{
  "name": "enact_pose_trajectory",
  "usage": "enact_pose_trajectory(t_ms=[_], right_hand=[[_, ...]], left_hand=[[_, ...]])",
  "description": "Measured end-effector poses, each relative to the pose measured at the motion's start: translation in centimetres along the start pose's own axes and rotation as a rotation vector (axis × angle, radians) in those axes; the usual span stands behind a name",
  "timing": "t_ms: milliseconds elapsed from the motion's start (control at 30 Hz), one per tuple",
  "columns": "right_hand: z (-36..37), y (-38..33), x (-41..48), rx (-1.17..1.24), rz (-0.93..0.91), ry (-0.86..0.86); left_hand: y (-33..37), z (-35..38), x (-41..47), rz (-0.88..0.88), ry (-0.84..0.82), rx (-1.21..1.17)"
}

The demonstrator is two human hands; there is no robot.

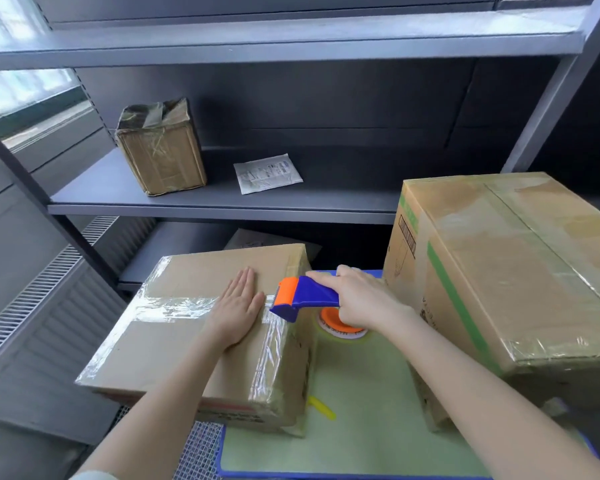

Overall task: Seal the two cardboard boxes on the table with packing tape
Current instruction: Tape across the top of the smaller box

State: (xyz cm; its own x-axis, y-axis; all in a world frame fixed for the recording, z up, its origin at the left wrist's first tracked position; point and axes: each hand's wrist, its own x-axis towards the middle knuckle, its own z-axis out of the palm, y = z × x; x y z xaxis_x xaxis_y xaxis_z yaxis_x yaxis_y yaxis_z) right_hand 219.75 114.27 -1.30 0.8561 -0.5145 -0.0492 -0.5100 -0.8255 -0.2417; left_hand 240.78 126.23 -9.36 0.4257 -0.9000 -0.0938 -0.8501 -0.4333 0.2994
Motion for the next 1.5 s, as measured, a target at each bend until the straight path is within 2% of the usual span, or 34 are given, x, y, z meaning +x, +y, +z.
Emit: enact_pose_trajectory(t_ms=[233, 433, 600, 767, 900, 1033, 1333, 1500], right_hand=[[-0.8, 2.0, -1.0, 0.0, 0.03, -0.064], [-1.7, 6.2, -3.9, 0.01, 0.172, -0.116], [-1.3, 6.1, -4.5, -0.024, 0.15, -0.117], [-1.4, 5.1, -3.7, -0.166, 0.099, -0.146], [-1.3, 4.4, -3.0, -0.246, 0.076, -0.189], [-1.2, 3.7, -2.6, -0.263, 0.052, -0.233], [-1.3, 2.9, -0.7, -0.269, 0.074, -0.356], [-1.4, 2.9, 0.1, -0.317, 0.105, -0.388]], left_hand=[[2.3, 1.4, 0.2, 0.025, 0.014, 0.064], [2.6, 1.5, 0.2, 0.023, -0.017, 0.121], [3.6, 0.9, 0.6, -0.06, -0.068, 0.055], [5.6, 0.7, 1.5, -0.166, -0.118, 0.059], [6.0, 1.3, 1.4, -0.201, -0.062, 0.109], [5.6, 1.6, 1.0, -0.192, -0.022, 0.128], [6.9, 1.1, 1.7, -0.182, -0.074, 0.204], [8.8, 1.7, 1.2, 0.026, -0.055, 0.227]])
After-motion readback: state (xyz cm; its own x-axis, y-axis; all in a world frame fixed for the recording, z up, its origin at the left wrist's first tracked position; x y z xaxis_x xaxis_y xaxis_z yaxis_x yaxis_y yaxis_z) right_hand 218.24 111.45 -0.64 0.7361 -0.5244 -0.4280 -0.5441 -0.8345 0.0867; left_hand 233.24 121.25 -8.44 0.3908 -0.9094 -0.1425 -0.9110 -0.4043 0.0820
